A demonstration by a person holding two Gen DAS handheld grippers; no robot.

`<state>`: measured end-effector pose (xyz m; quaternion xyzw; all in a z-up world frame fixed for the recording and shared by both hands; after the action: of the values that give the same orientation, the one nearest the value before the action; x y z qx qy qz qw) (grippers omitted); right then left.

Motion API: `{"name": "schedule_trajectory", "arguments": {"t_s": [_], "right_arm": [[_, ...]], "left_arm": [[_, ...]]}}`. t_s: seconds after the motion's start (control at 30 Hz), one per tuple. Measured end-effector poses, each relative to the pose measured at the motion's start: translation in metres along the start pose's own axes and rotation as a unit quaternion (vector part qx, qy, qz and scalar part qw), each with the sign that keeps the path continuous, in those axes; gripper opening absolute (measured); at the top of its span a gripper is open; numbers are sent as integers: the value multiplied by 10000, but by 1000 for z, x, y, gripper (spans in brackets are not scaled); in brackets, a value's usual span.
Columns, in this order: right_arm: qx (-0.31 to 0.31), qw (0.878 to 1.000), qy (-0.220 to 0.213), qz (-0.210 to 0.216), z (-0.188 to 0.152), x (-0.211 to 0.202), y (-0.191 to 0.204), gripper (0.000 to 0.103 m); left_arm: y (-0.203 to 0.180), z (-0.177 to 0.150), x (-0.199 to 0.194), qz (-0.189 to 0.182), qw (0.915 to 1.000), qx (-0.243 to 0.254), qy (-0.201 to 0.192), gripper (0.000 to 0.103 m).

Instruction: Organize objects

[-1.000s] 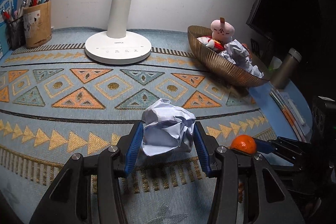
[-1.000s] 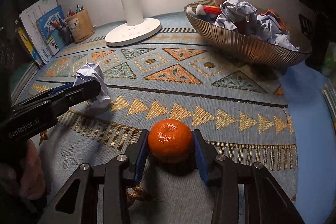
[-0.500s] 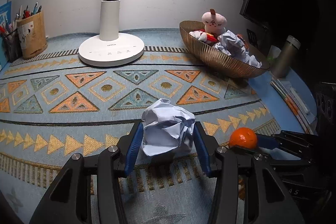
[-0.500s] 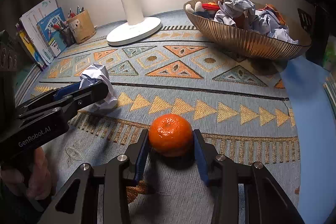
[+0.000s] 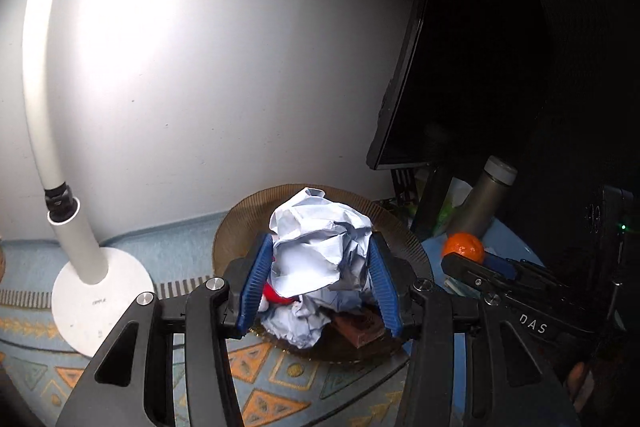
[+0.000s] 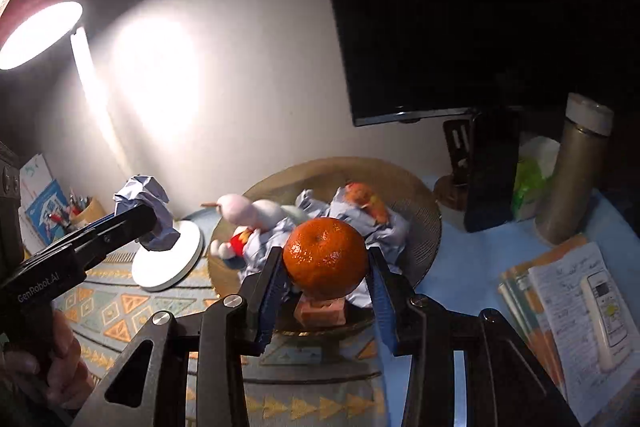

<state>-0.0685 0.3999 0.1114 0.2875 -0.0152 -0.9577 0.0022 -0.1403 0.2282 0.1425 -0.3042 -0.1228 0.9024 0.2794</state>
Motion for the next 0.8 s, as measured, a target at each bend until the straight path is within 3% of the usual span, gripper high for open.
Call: {"name": "schedule_trajectory", "arguments": {"t_s": [0.2, 0.27, 0.3, 0.37, 0.6, 0.8], "right_arm": [[257, 9995, 131, -132, 16, 38, -26, 40], [284, 9992, 270, -122, 13, 50, -27, 40], [271, 9991, 325, -101, 12, 55, -27, 41], [252, 9988, 408, -113, 9, 59, -29, 43], [221, 9990, 393, -29, -1, 42, -26, 46], [71, 9983, 424, 400, -21, 7, 18, 46]], "left_arm": [[-10, 9, 66, -61, 9997, -77, 243, 47], [-10, 5, 81, -109, 9993, -145, 341, 57], [-9, 4, 85, -111, 9990, -204, 376, 71], [-6, 0, 88, -101, 9989, -275, 373, 78], [-1, -10, 58, -58, 9988, -278, 387, 78], [18, -22, -16, 67, 9991, -413, 86, 78]]}}
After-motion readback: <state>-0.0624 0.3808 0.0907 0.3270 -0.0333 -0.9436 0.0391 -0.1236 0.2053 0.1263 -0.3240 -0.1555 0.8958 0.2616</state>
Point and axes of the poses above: each gripper's, at about its wrist camera, not at the fingertips, and x roughly the way its jaws point, y to its left, z to its top, the point moved 5 cm from there along x, roughly the way its jaws point, and after that the axes turned 11 degrees about -x, right-handed, at the moved point
